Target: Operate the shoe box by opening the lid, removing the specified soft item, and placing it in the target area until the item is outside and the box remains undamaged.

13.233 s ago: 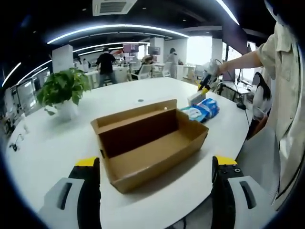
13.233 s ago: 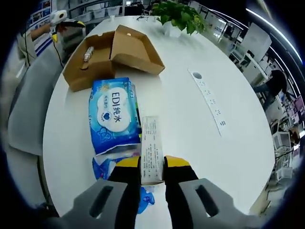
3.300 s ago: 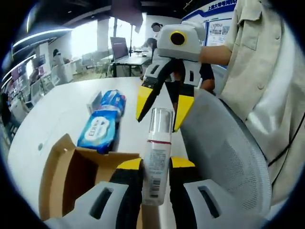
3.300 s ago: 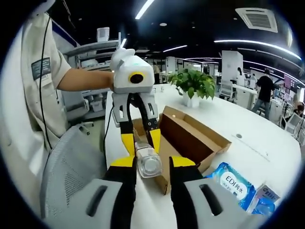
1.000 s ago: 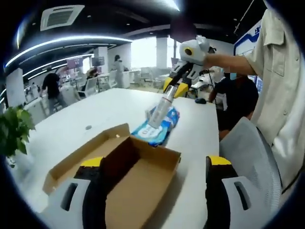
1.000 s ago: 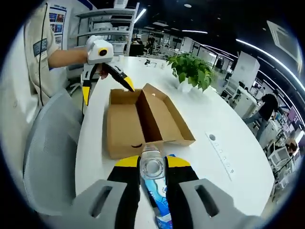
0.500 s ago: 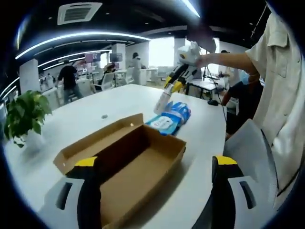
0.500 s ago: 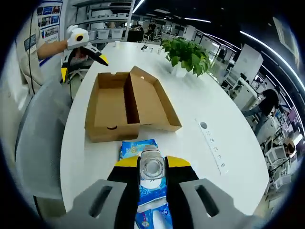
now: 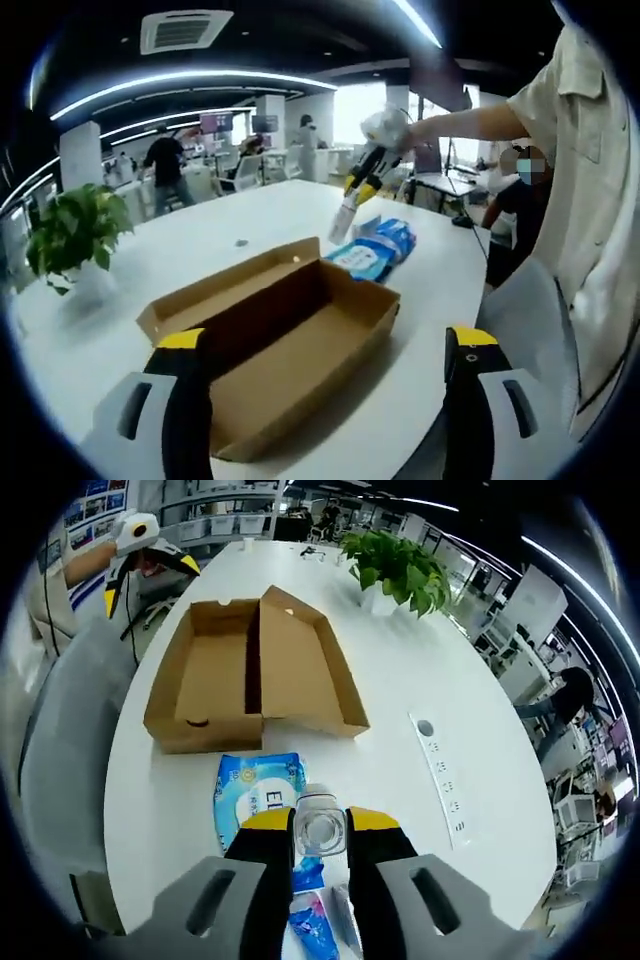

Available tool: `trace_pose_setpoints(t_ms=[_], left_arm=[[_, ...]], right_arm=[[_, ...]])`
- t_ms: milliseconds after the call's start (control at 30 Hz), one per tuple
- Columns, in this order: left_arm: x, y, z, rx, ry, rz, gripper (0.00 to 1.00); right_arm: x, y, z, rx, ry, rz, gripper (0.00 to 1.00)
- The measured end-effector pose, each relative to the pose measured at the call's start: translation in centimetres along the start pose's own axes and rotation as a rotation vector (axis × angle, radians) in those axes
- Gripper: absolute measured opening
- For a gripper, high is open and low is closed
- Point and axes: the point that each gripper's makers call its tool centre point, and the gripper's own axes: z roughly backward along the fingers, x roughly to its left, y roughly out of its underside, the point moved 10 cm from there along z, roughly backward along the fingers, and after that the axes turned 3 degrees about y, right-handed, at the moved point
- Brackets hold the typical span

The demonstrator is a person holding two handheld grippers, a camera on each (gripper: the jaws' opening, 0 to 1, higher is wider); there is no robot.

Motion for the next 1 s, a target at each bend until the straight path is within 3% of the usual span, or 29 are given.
trace_pose_setpoints(t_ms=[67,500,700,1000], left_arm=[[0.1,0.2,0.2,0.001,-0.012,0.005,1.0],[0.4,1.4,1.5,0.016,-0.07,0.043,0.96],[0.4,1.8,1.9,0.007,-0.102,0.056,0.96],[0.3,2.6,2.3,0.015,-0.126,0.081,0.92]], right_arm=[[-0.2,0.1,-0.6,0.042,-0.025,0.032,0.16],[-1.9,-0.3,-3.0,0.133,-0.067,0.062,0.17],[-1.8,0.1,-4.4,0.208,-0.095,0.108,0.17],[-2.0,0.2,-5.8,0.254,-0.117,0.144,0.17]])
